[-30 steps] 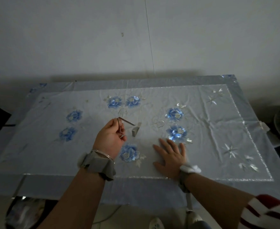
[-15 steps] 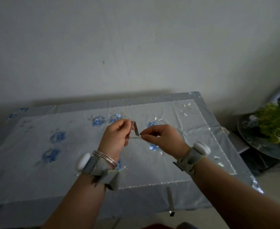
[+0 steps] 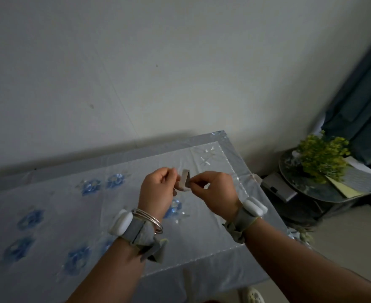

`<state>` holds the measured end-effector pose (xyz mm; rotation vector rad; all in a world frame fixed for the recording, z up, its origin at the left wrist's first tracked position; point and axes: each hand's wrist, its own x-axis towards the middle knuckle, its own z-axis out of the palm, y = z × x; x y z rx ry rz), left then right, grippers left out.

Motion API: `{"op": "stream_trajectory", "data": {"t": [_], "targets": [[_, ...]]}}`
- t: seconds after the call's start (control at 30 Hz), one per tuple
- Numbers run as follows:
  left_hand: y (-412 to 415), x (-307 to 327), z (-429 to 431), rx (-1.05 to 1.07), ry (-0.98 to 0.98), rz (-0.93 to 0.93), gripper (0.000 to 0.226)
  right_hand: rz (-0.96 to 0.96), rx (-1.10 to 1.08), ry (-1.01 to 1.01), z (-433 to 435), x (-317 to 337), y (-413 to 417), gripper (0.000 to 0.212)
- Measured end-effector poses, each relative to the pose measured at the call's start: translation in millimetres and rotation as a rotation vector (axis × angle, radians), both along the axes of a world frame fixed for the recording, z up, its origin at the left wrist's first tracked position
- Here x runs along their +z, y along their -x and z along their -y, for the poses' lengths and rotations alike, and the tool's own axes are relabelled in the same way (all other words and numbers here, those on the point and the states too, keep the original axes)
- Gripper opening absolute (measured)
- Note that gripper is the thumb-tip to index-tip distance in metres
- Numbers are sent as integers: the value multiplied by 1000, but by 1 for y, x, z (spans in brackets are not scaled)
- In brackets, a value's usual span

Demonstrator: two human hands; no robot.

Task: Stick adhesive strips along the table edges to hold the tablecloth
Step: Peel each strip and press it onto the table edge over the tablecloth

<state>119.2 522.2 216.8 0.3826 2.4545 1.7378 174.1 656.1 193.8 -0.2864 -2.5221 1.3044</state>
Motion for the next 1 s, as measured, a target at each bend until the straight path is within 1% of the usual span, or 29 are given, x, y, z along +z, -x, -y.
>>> {"op": "stream_trajectory", "data": {"t": [0.07,0.13,0.2,0.27,0.33,0.4,0.53,0.63,0.7,0.8,0.9,1.0], "targets": [[2,-2,-25,66,-11,0,25,-18,-111,100,-30,1,-1,8],[6,-5,-52,65,40,45,16,-30,-178,258,-63,5,-1,7],[7,-11,-76,-22,110,127,9,-28,-163,437,-89,11,-1,9],[4,-10,-104,-146,135,216,14,-5,-143,564,-116,14,2,12],[4,-4,-128,-221,140,248,22,58,-128,658,-138,17,7,13],[8,2,-152,-233,172,219,26,103,-119,768,-161,16,12,10],[20,4,-185,-224,263,104,23,137,-75,957,-193,9,23,11],[22,0,-202,-192,242,70,20,195,-29,1106,-211,2,31,11],[22,-4,-210,-169,223,84,24,213,-33,1209,-224,-5,37,9],[23,-12,-213,-149,214,135,28,213,-26,1215,-234,-13,41,8],[29,-18,-220,-180,224,207,28,237,-8,1213,-241,-19,44,6],[34,-23,-227,-195,204,261,27,243,-22,1221,-243,-21,44,14]]}}
